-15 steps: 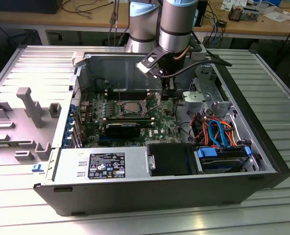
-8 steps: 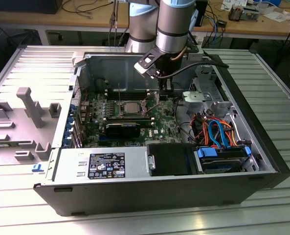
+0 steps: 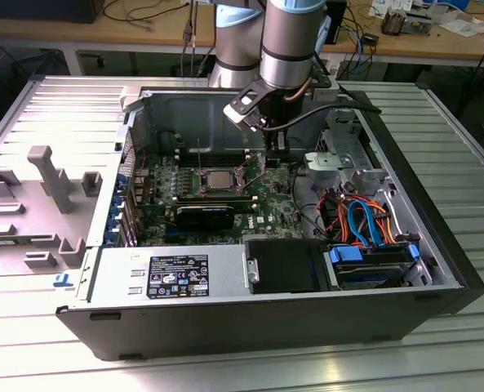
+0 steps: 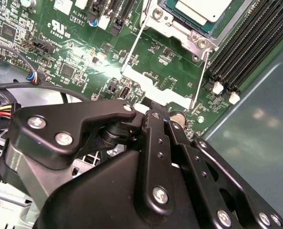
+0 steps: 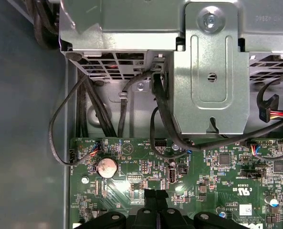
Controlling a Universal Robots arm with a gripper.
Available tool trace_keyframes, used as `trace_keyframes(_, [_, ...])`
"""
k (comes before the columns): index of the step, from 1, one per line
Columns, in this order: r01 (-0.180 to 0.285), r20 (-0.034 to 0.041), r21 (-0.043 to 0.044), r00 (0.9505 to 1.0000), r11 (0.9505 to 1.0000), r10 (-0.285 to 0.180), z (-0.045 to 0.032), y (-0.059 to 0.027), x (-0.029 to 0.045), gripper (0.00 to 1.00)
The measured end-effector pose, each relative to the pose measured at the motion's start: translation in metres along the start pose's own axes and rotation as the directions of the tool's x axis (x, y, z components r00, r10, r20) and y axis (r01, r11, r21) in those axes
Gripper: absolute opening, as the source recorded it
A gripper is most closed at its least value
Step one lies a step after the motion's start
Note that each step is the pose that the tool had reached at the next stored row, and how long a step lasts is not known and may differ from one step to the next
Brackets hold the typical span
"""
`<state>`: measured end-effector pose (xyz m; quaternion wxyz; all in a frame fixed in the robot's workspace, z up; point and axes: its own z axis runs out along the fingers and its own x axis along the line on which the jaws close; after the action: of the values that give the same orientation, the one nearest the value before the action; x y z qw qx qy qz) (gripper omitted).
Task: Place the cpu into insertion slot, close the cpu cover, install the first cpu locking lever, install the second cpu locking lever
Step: 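Close the cpu cover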
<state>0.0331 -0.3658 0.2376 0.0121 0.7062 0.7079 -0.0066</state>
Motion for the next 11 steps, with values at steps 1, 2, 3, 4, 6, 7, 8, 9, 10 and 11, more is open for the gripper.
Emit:
trace_keyframes(1, [0.000, -0.0001, 0.0000, 1.0000, 1.0000, 0.000, 0.0000, 0.0000, 0.0000, 0.11])
trace_keyframes(2, [0.000, 0.0000, 0.0000, 1.0000, 1.0000, 0.000, 0.0000, -0.0001, 0.0000, 0.11])
trace_keyframes(3, [0.000, 0.0000, 0.0001, 1.0000, 1.0000, 0.000, 0.0000, -0.0001, 0.0000, 0.11])
trace_keyframes(4, [0.000, 0.0000, 0.0000, 1.0000, 1.0000, 0.000, 0.0000, -0.0002, 0.0000, 0.11])
trace_keyframes(6, [0.000, 0.0001, 0.0000, 1.0000, 1.0000, 0.000, 0.0000, -0.0004, 0.0000, 0.11])
trace_keyframes(7, [0.000, 0.0001, 0.0000, 1.0000, 1.0000, 0.000, 0.0000, -0.0005, 0.0000, 0.11])
trace_keyframes(8, [0.000, 0.0000, 0.0001, 1.0000, 1.0000, 0.000, 0.0000, -0.0005, 0.0000, 0.11])
trace_keyframes(9, [0.000, 0.0001, 0.0001, 1.0000, 1.0000, 0.000, 0.0000, -0.0005, 0.0000, 0.11])
trace_keyframes(10, [0.000, 0.0000, 0.0001, 1.0000, 1.0000, 0.000, 0.0000, -0.0006, 0.0000, 0.11])
trace_keyframes(11, [0.000, 0.0000, 0.0000, 1.0000, 1.0000, 0.000, 0.0000, -0.0006, 0.0000, 0.11])
